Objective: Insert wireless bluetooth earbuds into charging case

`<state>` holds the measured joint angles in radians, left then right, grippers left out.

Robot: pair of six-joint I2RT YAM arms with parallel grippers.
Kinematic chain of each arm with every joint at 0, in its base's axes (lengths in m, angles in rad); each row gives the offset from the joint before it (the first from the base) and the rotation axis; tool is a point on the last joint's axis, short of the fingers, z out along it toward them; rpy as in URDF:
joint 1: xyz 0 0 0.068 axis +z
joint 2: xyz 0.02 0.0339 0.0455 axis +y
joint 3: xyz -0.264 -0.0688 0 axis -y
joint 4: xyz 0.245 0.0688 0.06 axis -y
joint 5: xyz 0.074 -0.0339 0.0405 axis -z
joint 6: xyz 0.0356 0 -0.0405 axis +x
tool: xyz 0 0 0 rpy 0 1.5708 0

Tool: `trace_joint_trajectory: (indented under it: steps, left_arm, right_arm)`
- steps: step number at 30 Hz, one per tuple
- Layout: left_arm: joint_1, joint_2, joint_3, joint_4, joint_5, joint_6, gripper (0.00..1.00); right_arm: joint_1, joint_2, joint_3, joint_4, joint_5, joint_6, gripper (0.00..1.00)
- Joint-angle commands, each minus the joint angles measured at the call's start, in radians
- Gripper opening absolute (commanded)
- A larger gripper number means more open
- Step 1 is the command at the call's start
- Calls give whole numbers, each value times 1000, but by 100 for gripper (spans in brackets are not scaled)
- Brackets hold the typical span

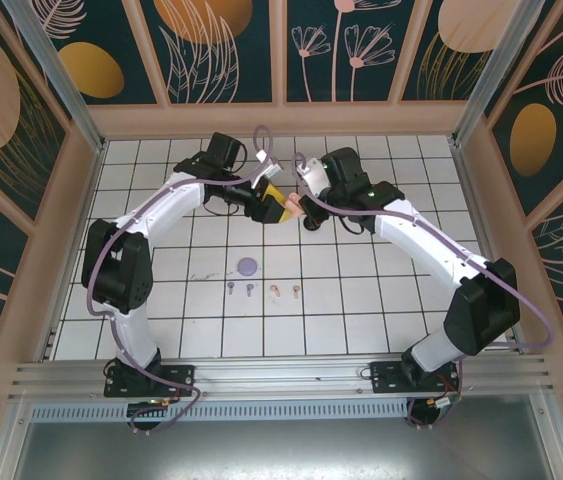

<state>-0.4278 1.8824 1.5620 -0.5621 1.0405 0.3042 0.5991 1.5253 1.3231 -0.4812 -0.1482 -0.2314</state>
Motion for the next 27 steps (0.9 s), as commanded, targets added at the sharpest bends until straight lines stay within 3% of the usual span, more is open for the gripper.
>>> trace_joint_trajectory:
  steps: [1,10,19,27]
  left_arm:
    - [3,26,33,-43,44,38,72]
    - [3,44,49,-47,69,41,66]
    - [3,51,58,-52,101,46,49]
    - [3,50,55,-71,114,68,44]
  right_arm:
    - [16,16,35,-28,22,-24,0]
    - [33,22,39,-28,36,-23,0]
    - [42,31,50,-26,39,-19,0]
    - [45,38,56,-23,41,-14,0]
